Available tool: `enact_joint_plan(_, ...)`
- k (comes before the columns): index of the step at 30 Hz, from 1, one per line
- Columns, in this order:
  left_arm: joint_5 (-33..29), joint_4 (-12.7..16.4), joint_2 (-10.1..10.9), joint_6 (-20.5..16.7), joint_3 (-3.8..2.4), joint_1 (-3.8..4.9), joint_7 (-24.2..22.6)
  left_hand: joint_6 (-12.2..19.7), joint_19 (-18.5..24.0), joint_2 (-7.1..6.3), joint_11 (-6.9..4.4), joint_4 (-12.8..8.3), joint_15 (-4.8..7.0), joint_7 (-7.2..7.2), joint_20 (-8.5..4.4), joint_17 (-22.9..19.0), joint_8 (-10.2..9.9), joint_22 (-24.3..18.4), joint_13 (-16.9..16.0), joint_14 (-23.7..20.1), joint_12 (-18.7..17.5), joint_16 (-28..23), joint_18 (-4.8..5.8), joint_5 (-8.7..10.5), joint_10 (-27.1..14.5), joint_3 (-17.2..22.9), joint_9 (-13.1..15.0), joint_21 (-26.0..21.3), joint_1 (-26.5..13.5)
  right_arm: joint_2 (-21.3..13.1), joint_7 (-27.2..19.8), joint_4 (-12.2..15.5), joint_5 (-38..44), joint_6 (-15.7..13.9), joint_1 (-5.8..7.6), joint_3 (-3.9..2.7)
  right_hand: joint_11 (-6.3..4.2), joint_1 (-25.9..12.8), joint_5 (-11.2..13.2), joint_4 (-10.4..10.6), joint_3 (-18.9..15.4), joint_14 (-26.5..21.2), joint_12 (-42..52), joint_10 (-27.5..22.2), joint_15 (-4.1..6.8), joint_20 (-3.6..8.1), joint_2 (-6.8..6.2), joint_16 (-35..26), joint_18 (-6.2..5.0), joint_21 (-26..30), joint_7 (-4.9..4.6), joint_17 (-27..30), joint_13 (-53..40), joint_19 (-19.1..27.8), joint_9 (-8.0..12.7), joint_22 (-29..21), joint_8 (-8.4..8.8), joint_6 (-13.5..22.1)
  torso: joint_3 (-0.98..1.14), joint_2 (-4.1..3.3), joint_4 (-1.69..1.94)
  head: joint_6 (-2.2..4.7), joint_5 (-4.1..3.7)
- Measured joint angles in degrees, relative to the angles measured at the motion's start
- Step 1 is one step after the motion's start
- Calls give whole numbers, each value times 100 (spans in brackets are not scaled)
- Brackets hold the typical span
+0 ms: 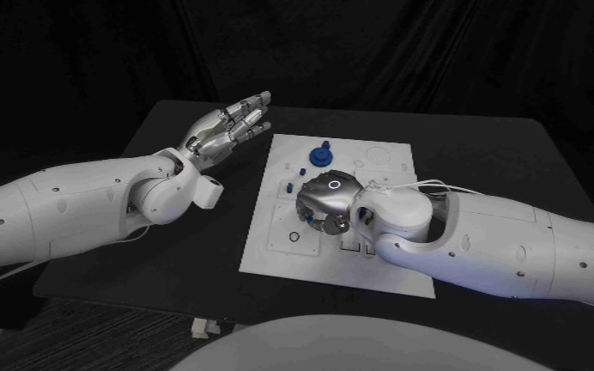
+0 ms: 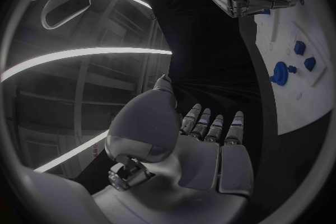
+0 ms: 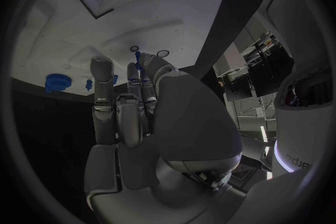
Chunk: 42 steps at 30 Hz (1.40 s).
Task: Assemble the parts on the task board
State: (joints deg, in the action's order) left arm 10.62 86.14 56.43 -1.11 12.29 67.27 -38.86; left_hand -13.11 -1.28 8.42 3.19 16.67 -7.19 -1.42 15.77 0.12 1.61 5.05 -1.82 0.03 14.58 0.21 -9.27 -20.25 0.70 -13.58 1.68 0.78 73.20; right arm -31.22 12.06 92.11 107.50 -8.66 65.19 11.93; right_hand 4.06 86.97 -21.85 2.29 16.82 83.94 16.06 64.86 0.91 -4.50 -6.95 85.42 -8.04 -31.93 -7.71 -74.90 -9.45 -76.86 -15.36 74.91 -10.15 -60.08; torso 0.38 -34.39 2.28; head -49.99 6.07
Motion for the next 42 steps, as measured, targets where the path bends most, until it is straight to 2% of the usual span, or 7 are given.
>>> enact_joint_plan(19, 0, -34, -43, 46, 0, -10, 0, -21, 0, 0, 0, 0, 0, 20, 0, 2, 0, -1, 0, 0, 0, 0, 0, 0, 0, 0, 0, 0, 0, -31, 23, 2, 6, -4, -16, 0, -22, -10, 22, 0, 0, 0, -5, 22, 0, 0, -11, 0, 0, 0, 0, 0, -4, 0, -1, 3, 0, 0, 0, 1, -2, 0, -8)
enact_joint_plan(25, 0, -38, -45, 52, 0, -12, 0, -20, 0, 0, 0, 0, -20, 20, 0, 2, 0, -1, 0, 21, 0, 0, 0, 0, 0, 0, 0, 0, 0, -44, 44, 4, 8, -3, -17, 0, -22, 5, 42, 1, -1, 0, 20, 22, 0, 0, 4, 0, 0, 0, 0, 0, -5, 0, -1, 4, 22, 0, 0, 4, -2, 0, 34)
enact_joint_plan(42, 0, -51, -57, 53, 0, -15, 0, -20, -21, 0, 0, 16, -40, 20, 21, 4, 0, 3, 0, 0, 0, 0, -1, 0, 0, -16, 0, 0, 0, -32, 60, -59, 131, -43, -47, -3, -10, 19, 43, -32, 2, 0, 18, 34, 0, 0, 18, 0, 0, 0, 0, 0, -14, 0, -1, 3, 22, 0, 0, 1, -2, 0, 62)
